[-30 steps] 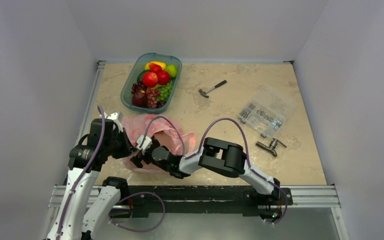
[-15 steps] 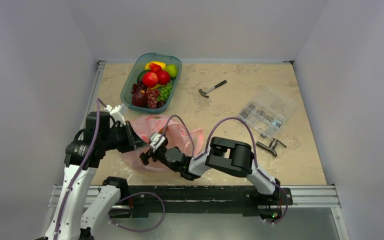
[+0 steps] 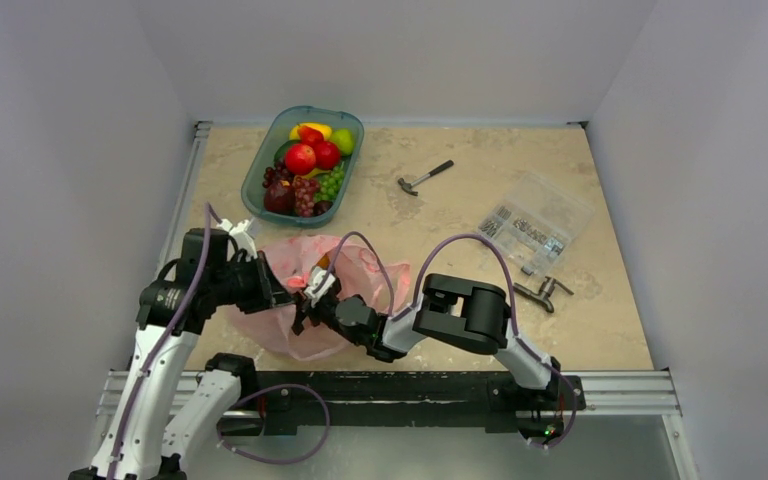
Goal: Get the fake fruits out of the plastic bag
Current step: Take out the fake fruit from the plastic bag, then place the fake fruit in the bin.
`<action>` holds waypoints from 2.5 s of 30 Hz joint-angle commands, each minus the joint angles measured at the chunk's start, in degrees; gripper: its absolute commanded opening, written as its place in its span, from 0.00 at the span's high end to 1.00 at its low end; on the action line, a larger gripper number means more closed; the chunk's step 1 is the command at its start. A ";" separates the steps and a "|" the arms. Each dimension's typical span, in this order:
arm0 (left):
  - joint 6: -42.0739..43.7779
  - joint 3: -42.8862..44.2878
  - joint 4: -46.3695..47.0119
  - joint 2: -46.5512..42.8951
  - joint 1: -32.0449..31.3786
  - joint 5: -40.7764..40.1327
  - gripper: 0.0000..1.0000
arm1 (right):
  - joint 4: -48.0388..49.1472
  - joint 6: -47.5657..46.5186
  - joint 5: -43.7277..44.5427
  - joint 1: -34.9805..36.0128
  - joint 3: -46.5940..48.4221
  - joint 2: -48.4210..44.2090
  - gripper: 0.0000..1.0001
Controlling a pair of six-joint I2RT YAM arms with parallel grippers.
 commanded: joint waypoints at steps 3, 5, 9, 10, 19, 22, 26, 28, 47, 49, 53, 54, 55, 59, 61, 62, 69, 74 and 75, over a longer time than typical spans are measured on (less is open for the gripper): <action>5.15 -1.82 -4.85 -0.84 -0.30 -6.84 1.00 | -3.37 0.23 2.86 0.27 1.57 -0.63 0.06; 5.31 -2.06 -5.21 -0.90 -0.30 -8.13 1.00 | -5.07 0.82 4.29 0.23 2.50 -0.26 0.06; 4.23 -2.97 -4.38 -1.73 -0.30 -10.28 1.00 | -5.08 0.81 4.89 0.21 2.69 -0.26 0.18; 3.94 -3.14 -4.30 -2.17 -0.30 -10.79 1.00 | -5.84 0.79 4.76 0.25 3.16 -0.32 0.22; 2.13 -3.09 -4.29 -5.09 -0.30 -14.97 1.00 | -9.56 0.73 2.84 0.24 2.85 -3.52 0.66; 1.51 -2.50 -4.82 -5.17 -0.30 -16.98 1.00 | -11.51 1.23 1.69 0.23 0.79 -6.41 0.79; 1.77 -1.77 -4.24 -5.47 -0.30 -18.87 1.00 | -15.34 2.02 -1.33 0.25 -2.94 -11.75 0.89; 1.75 -1.92 -3.30 -5.53 -0.30 -18.75 1.00 | -17.97 3.50 -2.39 0.23 -4.00 -13.67 0.97; 0.18 -3.39 -0.92 -5.21 -0.30 -19.82 1.00 | -25.19 -1.45 -13.73 0.20 -10.56 -43.35 1.00; 0.14 -3.31 -0.98 -4.93 -0.30 -19.73 1.00 | -26.80 -2.96 -12.67 0.22 -8.19 -45.62 1.00; 0.32 -3.39 -0.85 -4.62 -0.30 -19.37 1.00 | -27.41 -7.28 -3.57 0.09 -2.69 -46.15 1.00; 0.38 -3.40 -0.82 -4.47 -0.30 -19.16 1.00 | -26.97 -7.74 0.82 -0.08 -1.15 -45.31 1.00; 0.43 -3.29 -0.87 -4.37 -0.30 -19.18 1.00 | -26.75 -7.98 3.30 -0.77 0.52 -44.23 1.00; 0.44 -3.35 -0.98 -4.61 -0.30 -19.22 1.00 | -31.04 -4.60 4.61 -5.72 10.24 -38.09 1.00; 0.45 -3.39 -1.03 -4.90 -0.30 -19.26 1.00 | -33.90 0.06 3.33 -8.87 14.61 -34.65 1.00; 0.40 -3.37 -0.99 -5.00 -0.30 -19.32 1.00 | -35.60 2.08 2.39 -10.62 16.97 -32.67 1.00; 0.34 -3.40 -1.04 -4.71 -0.30 -19.22 1.00 | -44.87 7.16 1.17 -17.84 34.73 -17.50 1.00; 0.34 -3.45 -0.99 -4.74 -0.30 -19.27 1.00 | -52.64 11.68 0.27 -22.19 47.44 -6.20 1.00; 0.32 -3.46 -1.02 -4.70 -0.30 -19.20 1.00 | -54.06 12.92 -0.42 -23.22 49.89 -4.17 1.00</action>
